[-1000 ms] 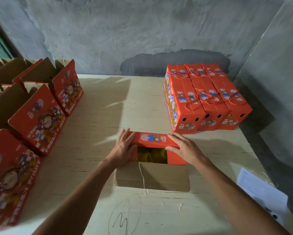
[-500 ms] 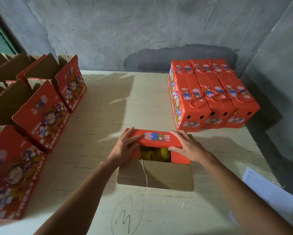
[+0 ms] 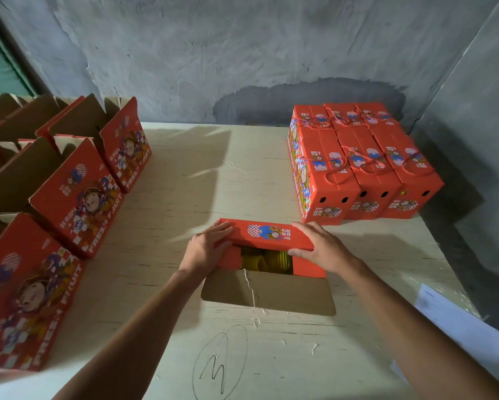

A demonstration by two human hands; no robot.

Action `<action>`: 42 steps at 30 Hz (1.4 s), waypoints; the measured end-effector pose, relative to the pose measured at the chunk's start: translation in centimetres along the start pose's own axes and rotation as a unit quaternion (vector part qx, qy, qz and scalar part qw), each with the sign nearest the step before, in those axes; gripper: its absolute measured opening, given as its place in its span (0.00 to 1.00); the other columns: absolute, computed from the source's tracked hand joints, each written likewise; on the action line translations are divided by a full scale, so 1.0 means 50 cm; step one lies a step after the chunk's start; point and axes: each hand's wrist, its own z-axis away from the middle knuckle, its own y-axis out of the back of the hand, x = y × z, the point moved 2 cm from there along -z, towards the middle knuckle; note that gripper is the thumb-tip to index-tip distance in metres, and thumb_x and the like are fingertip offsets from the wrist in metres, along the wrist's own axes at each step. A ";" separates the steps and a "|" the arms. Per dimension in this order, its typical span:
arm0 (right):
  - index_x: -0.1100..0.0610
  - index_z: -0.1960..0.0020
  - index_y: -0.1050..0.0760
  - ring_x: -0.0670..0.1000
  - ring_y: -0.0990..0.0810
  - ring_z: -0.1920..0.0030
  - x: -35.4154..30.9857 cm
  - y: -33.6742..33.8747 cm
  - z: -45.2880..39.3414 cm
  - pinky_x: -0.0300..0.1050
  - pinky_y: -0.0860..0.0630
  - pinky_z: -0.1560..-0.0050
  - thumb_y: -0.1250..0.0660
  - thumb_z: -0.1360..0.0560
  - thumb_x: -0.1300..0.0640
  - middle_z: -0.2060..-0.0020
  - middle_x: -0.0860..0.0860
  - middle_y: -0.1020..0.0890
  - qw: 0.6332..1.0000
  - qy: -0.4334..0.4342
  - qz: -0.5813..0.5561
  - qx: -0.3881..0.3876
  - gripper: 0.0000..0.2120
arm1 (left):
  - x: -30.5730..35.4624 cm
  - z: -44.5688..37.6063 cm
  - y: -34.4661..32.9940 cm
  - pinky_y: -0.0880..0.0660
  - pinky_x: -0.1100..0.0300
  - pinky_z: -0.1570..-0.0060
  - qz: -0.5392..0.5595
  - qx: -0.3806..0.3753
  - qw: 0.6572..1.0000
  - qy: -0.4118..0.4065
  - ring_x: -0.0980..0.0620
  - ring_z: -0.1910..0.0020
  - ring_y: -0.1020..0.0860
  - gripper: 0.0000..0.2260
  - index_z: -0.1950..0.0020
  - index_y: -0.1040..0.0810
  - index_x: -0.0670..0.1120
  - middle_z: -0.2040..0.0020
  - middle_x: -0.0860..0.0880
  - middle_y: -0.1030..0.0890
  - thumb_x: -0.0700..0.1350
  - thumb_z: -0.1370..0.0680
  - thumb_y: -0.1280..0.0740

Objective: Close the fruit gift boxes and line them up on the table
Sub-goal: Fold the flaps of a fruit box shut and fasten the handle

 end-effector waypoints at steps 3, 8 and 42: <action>0.43 0.20 0.42 0.53 0.26 0.32 -0.005 -0.004 -0.002 0.55 0.22 0.40 0.32 0.26 0.31 0.29 0.49 0.32 0.999 -0.001 0.040 -0.009 0.40 | -0.002 0.011 0.001 0.29 0.61 0.30 0.029 0.054 0.998 0.027 0.58 0.34 0.22 0.15 0.40 0.13 0.48 0.37 0.54 0.17 0.40 0.26 0.22; 0.44 0.21 0.45 0.55 0.23 0.38 -0.009 -0.013 -0.003 0.57 0.19 0.45 0.37 0.25 0.29 0.32 0.51 0.32 0.997 -0.005 0.070 -0.010 0.38 | -0.007 0.009 0.015 0.27 0.61 0.31 0.033 0.026 0.999 0.012 0.60 0.36 0.21 0.14 0.40 0.14 0.48 0.36 0.56 0.18 0.40 0.25 0.23; 0.53 0.17 0.51 0.48 0.42 0.21 0.006 -0.043 0.035 0.44 0.42 0.27 0.44 0.17 0.36 0.18 0.50 0.45 0.964 -0.148 -0.211 0.060 0.37 | -0.048 -0.021 -0.029 0.20 0.55 0.47 0.157 -0.085 0.959 0.221 0.47 0.44 0.17 0.26 0.35 0.20 0.44 0.43 0.47 0.16 0.63 0.22 0.32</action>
